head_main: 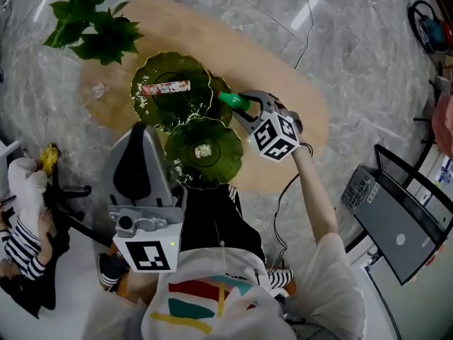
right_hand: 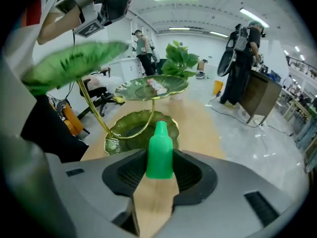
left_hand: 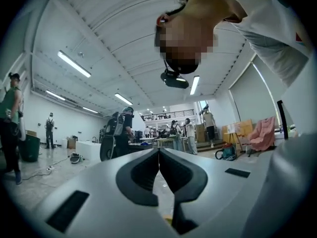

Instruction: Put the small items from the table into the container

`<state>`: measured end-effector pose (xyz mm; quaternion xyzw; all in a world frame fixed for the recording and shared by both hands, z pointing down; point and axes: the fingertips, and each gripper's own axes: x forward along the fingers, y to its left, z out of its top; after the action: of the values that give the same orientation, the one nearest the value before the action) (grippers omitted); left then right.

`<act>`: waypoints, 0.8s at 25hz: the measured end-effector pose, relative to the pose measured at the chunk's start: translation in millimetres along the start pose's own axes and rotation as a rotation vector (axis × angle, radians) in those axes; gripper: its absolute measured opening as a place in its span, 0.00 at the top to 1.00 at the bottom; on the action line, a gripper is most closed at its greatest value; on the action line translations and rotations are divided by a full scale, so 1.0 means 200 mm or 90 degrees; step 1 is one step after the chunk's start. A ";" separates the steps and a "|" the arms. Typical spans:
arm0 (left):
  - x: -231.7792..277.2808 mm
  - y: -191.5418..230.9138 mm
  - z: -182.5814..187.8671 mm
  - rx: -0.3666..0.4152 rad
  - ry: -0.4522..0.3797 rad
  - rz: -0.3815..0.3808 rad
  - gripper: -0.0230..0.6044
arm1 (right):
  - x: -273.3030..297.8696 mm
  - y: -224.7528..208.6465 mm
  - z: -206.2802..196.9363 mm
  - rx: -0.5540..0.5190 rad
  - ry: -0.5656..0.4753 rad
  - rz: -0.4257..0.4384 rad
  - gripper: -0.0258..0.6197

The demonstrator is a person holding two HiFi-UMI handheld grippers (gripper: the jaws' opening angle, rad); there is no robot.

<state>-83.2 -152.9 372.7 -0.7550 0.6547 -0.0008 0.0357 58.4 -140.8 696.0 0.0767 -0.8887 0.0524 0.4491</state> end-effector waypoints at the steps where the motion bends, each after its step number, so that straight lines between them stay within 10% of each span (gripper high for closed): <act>1: 0.00 0.02 -0.04 0.004 0.001 0.008 0.95 | 0.08 0.04 -0.01 -0.007 0.002 0.021 0.70; 12: -0.04 0.06 -0.18 0.047 0.020 0.032 0.95 | 0.38 0.11 0.05 -0.014 -0.051 0.074 0.69; 20: -0.06 0.12 0.06 0.028 -0.018 0.050 0.95 | 0.13 -0.11 0.12 0.011 -0.048 -0.025 0.69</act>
<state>-108.8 -143.5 360.8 -0.7275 0.6833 -0.0031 0.0620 28.1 -169.2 702.2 0.1003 -0.9027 0.0483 0.4156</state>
